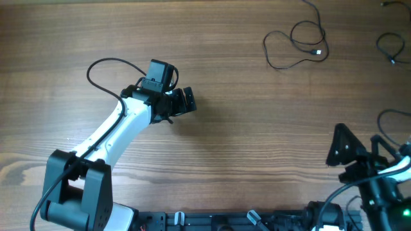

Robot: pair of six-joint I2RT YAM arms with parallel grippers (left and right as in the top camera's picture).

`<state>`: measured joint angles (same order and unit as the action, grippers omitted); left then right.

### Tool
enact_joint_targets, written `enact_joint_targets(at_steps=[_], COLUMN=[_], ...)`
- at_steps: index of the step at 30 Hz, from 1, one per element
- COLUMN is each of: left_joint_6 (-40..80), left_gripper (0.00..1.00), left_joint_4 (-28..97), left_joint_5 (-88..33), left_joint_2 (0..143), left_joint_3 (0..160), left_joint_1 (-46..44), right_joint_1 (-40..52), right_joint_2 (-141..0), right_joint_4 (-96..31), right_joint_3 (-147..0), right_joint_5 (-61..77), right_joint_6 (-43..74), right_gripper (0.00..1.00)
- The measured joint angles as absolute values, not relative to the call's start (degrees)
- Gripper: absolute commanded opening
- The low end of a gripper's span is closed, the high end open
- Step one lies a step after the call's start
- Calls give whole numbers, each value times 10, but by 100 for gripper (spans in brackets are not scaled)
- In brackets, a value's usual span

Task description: Untangle cables

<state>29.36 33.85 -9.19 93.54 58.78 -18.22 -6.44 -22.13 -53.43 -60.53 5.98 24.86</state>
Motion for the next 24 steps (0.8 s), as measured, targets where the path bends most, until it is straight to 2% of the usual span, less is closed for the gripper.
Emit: enact_joint_targets(at_steps=[13,24], left_joint_6=[294,294], left_gripper=[100,100], left_joint_4=[339,339], left_joint_5=[-92,-92], left_joint_2=[935,935], left_joint_3=[588,588], left_joint_1=[-182,-182], right_joint_1=[-64,-64], right_joint_2=[-81,-17], right_joint_4=[-314,-174], right_joint_3=[-352,-196], right_joint_5=[60,76], right_joint_6=[237,237], right_gripper=[100,100])
